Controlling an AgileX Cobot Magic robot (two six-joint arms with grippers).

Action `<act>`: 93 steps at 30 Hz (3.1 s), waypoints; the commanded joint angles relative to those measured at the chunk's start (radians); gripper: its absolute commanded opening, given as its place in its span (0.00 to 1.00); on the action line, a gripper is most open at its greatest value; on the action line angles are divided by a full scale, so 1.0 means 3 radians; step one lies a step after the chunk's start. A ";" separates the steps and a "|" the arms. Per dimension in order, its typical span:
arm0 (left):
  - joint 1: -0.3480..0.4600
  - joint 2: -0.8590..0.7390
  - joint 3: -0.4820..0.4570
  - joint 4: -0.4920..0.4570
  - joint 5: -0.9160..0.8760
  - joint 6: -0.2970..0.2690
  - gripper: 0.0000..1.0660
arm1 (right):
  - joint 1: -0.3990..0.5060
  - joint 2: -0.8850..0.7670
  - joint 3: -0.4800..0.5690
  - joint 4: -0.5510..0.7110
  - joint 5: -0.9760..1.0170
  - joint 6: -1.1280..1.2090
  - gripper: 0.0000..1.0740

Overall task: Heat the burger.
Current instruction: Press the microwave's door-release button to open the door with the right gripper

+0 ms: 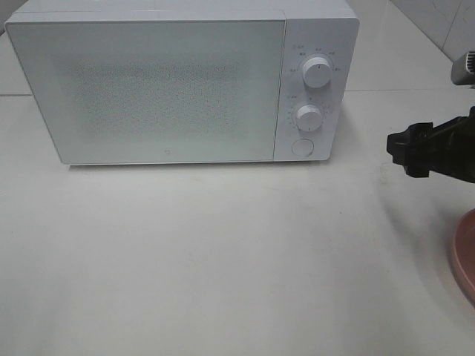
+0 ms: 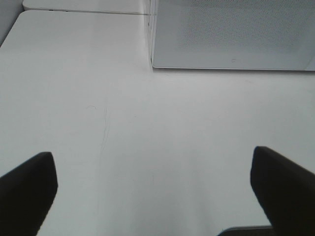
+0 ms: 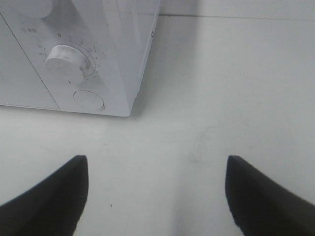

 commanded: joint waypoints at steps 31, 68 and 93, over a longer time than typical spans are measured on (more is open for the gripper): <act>-0.0003 -0.0067 0.0000 -0.0020 -0.0050 -0.0003 0.94 | 0.1670 0.1193 0.0390 0.2143 -0.2620 -0.0803 0.70; -0.0003 -0.0067 0.0000 -0.0020 -0.0050 0.0000 0.94 | 0.2143 0.1433 0.0390 0.2777 -0.2903 0.3070 0.13; -0.0003 -0.0067 0.0000 -0.0020 -0.0050 0.0000 0.94 | 0.1970 0.1573 0.0123 0.2637 -0.2587 0.4053 0.00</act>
